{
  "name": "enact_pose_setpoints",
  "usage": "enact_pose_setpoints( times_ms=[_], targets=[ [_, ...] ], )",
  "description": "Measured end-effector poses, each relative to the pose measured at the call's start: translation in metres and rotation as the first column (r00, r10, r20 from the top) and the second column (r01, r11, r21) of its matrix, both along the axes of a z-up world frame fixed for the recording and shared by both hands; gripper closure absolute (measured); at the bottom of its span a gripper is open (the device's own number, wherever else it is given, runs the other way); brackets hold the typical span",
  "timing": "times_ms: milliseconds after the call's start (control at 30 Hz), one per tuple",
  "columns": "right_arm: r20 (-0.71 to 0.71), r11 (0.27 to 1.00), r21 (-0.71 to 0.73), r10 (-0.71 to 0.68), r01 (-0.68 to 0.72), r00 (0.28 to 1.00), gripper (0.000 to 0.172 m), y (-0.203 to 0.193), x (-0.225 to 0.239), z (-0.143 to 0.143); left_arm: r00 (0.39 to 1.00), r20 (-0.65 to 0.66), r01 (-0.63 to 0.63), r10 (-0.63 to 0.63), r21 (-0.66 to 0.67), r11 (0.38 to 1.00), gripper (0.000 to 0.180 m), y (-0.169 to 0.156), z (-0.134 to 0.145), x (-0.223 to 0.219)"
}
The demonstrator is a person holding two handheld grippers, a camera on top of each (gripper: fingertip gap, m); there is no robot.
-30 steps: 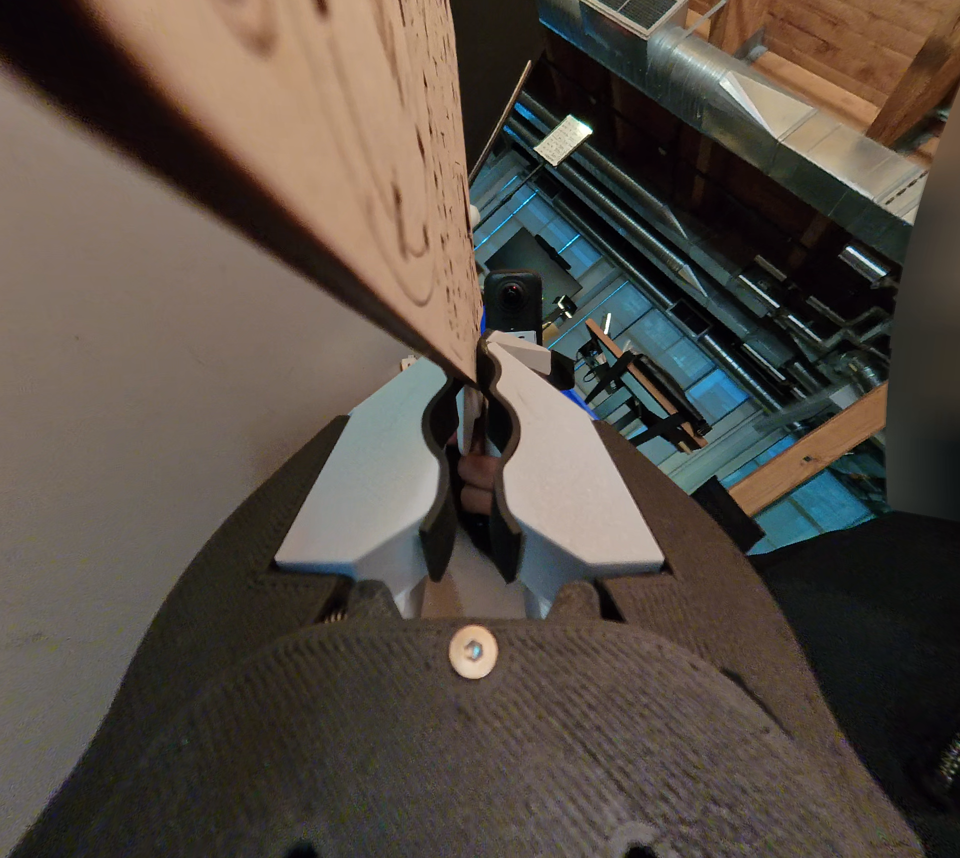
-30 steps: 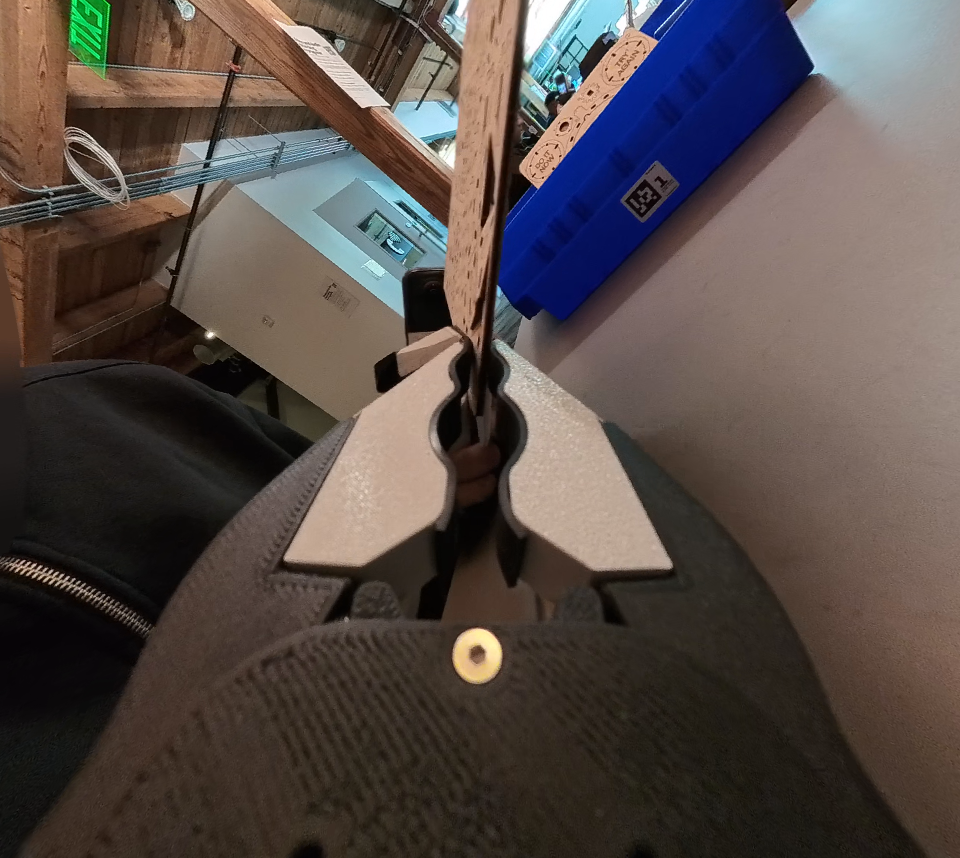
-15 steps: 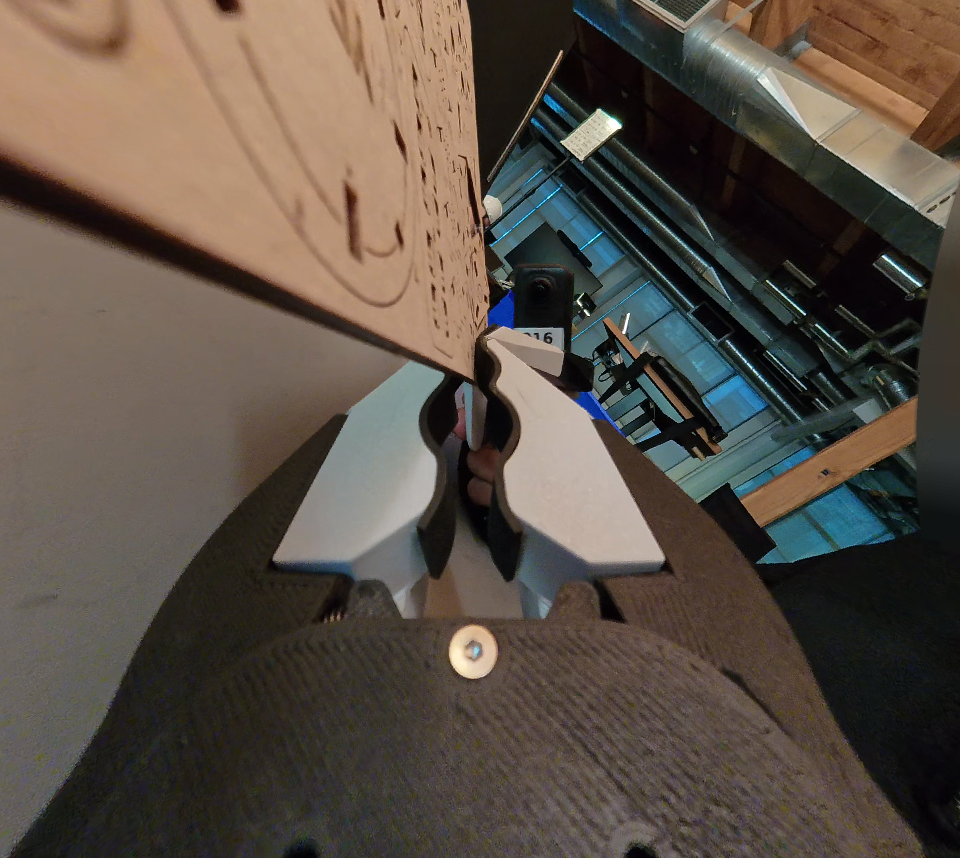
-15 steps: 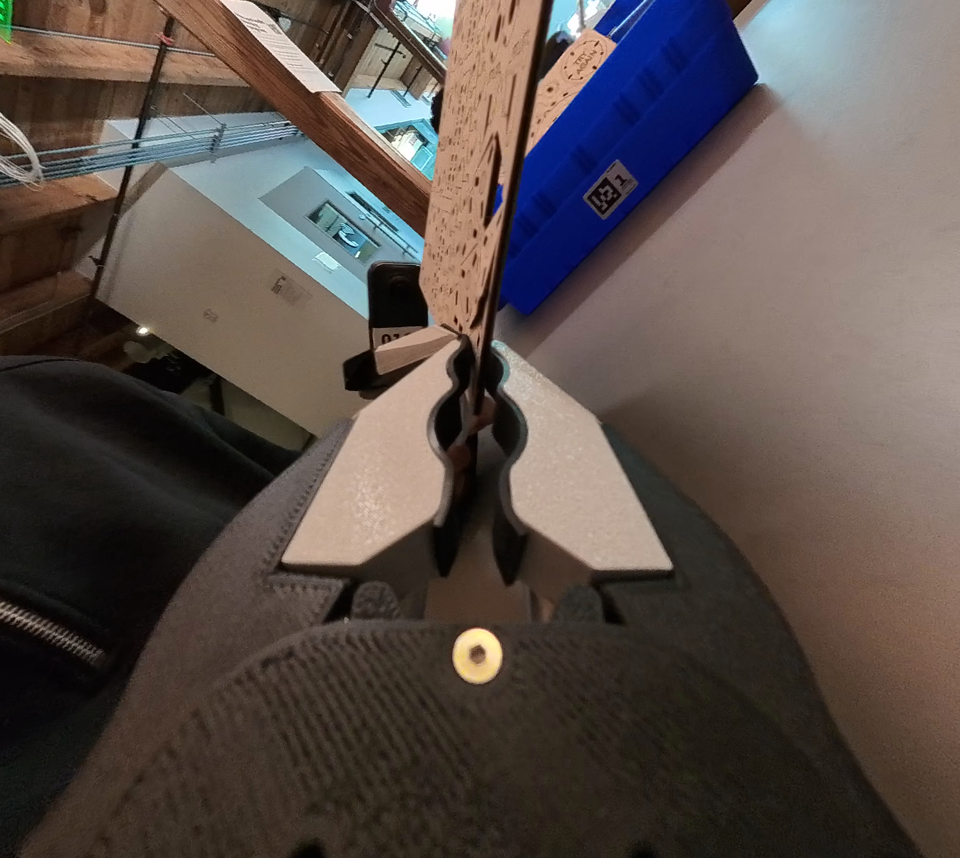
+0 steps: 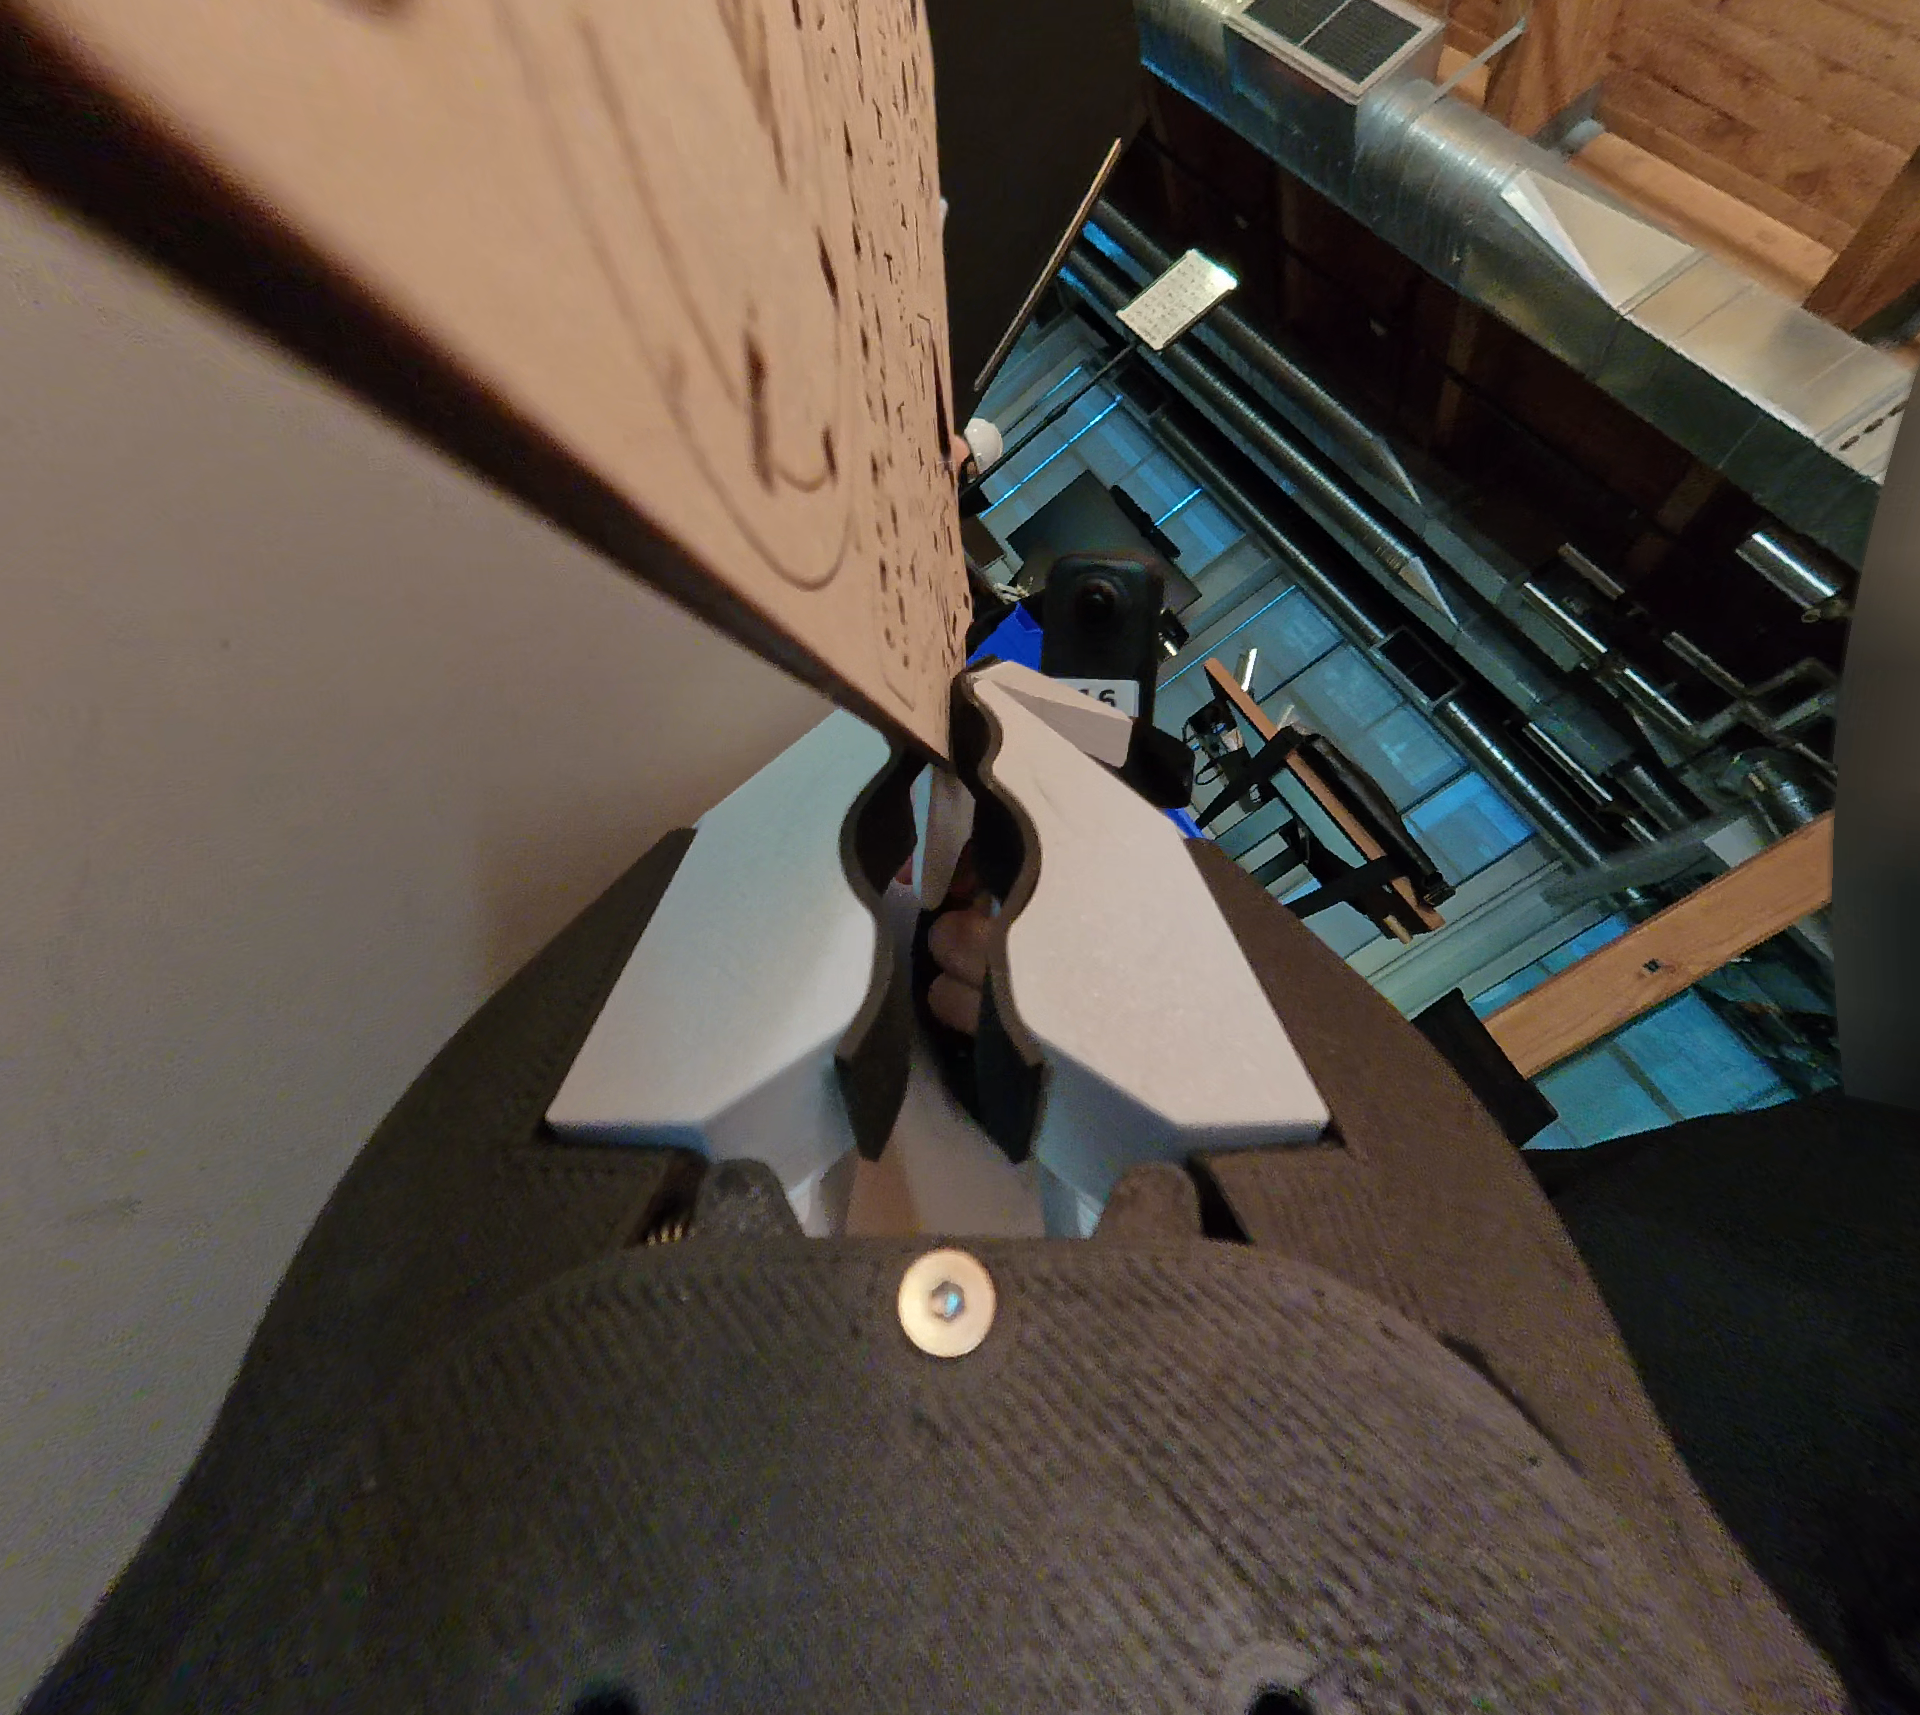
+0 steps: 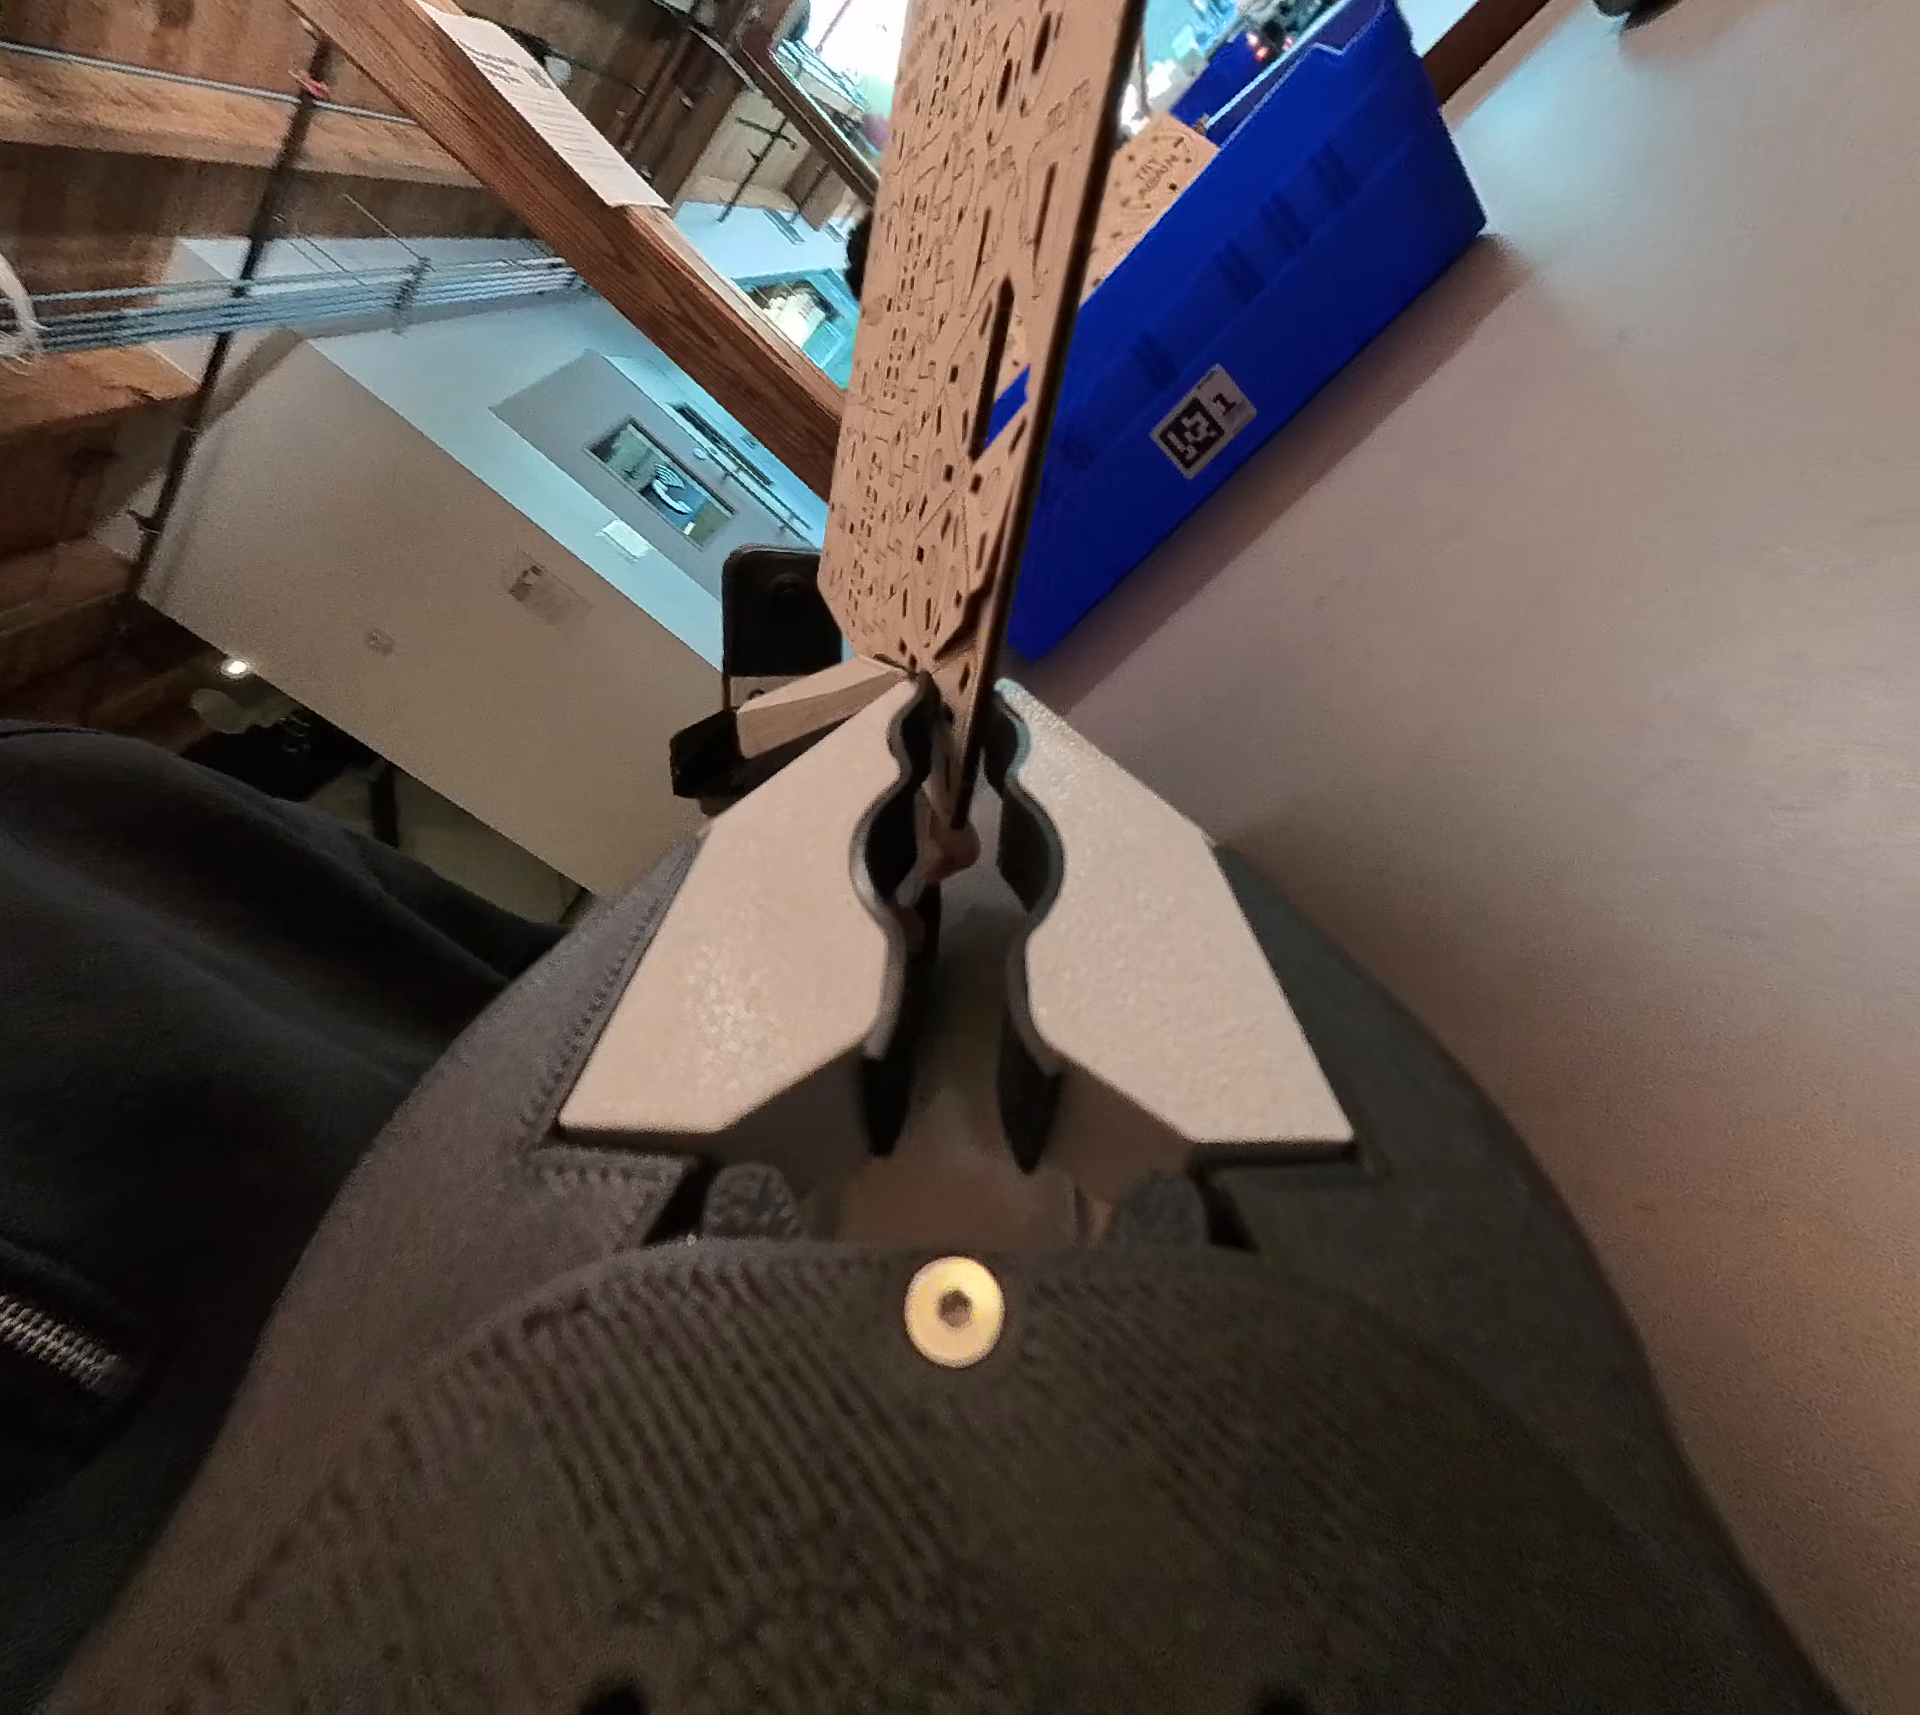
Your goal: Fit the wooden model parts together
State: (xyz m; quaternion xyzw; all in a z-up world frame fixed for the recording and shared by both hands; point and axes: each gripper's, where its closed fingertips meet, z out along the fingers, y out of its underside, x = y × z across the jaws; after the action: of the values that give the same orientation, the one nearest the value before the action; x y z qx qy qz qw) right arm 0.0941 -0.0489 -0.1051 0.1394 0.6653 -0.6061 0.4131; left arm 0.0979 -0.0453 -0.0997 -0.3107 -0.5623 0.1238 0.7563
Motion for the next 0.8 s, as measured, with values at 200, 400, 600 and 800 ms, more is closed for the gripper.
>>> enact_pose_setpoints(
  times_ms=[200, 400, 600, 800],
  targets=[
    [0.064, 0.997, 0.001, 0.073, -0.074, 0.995, 0.166, 0.006, 0.002, 0.0, 1.0, -0.027, -0.015, 0.015, -0.027, 1.0, 0.18, -0.001, 0.004, 0.002],
    [0.022, 0.993, 0.025, 0.115, -0.116, 0.993, 0.167, 0.012, 0.002, -0.003, 1.0, -0.025, 0.012, -0.012, -0.009, 1.0, 0.18, 0.002, 0.003, 0.002],
    [-0.025, 0.995, 0.059, 0.08, -0.078, 0.996, 0.167, 0.011, 0.0, -0.008, 1.0, 0.01, 0.007, -0.007, -0.002, 1.0, 0.18, 0.0, -0.002, 0.0],
    [0.056, 0.997, -0.043, 0.064, -0.062, 0.996, 0.17, 0.011, 0.0, 0.007, 0.998, -0.045, 0.036, -0.033, 0.066, 0.997, 0.179, -0.001, 0.005, 0.001]
  ],
)
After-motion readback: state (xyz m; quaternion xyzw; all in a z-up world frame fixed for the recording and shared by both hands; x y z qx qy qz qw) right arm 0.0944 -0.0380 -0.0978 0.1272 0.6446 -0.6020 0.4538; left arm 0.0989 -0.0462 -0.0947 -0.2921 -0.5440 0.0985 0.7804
